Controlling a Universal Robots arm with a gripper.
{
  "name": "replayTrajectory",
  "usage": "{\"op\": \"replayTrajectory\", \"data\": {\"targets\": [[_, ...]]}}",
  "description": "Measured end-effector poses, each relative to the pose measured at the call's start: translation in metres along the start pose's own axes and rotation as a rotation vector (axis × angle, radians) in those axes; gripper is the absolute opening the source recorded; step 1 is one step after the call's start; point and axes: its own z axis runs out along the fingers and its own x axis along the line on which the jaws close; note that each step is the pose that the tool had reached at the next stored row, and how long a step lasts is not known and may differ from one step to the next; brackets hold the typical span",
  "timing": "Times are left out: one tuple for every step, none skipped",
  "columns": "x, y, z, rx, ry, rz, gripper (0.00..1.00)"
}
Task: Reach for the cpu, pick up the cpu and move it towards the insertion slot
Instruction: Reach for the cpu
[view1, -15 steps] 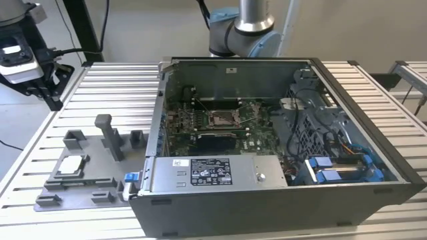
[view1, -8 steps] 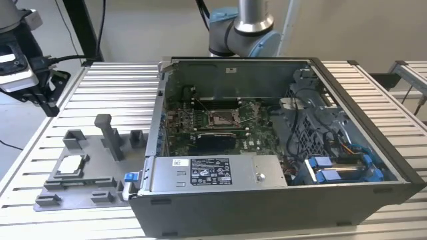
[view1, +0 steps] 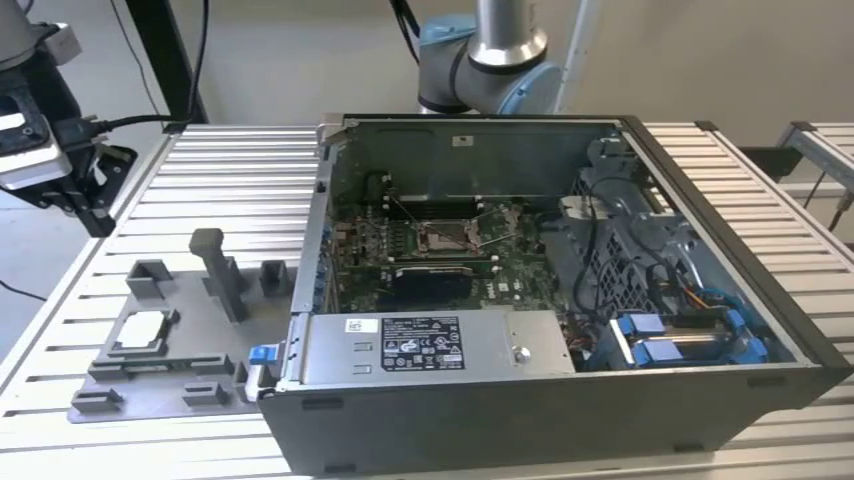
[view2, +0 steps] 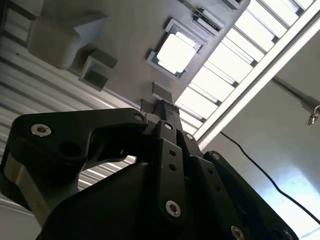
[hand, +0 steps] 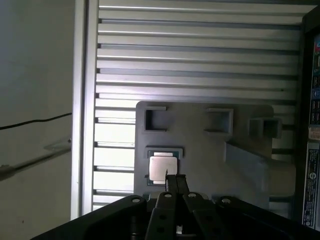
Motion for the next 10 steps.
{"op": "replayTrajectory", "data": {"targets": [[0.0000,0.0000,0.0000,0.0000,0.0000,0.000,0.00],[0.0000,0.0000,0.0001,-0.0001,-0.0001,0.000,0.00],[0.0000,0.0000,0.0001,-0.0001,-0.0001,0.000,0.00],[0.0001,0.0000,0.0000,0.0000,-0.0001,0.000,1.00],[0.0001,0.0000,0.0001,-0.0001,-0.0001,0.000,1.00],[0.0001,-0.0001,0.0000,0.0000,-0.0001,0.000,1.00],[0.0001,-0.0001,0.0001,-0.0001,-0.0001,0.000,1.00],[0.0001,-0.0001,0.0001,-0.0001,-0.0001,0.000,1.00],[0.0001,-0.0001,0.0001,-0.0001,-0.0001,0.000,1.00],[0.0001,-0.0001,0.0001,-0.0001,-0.0001,0.000,1.00]]}}
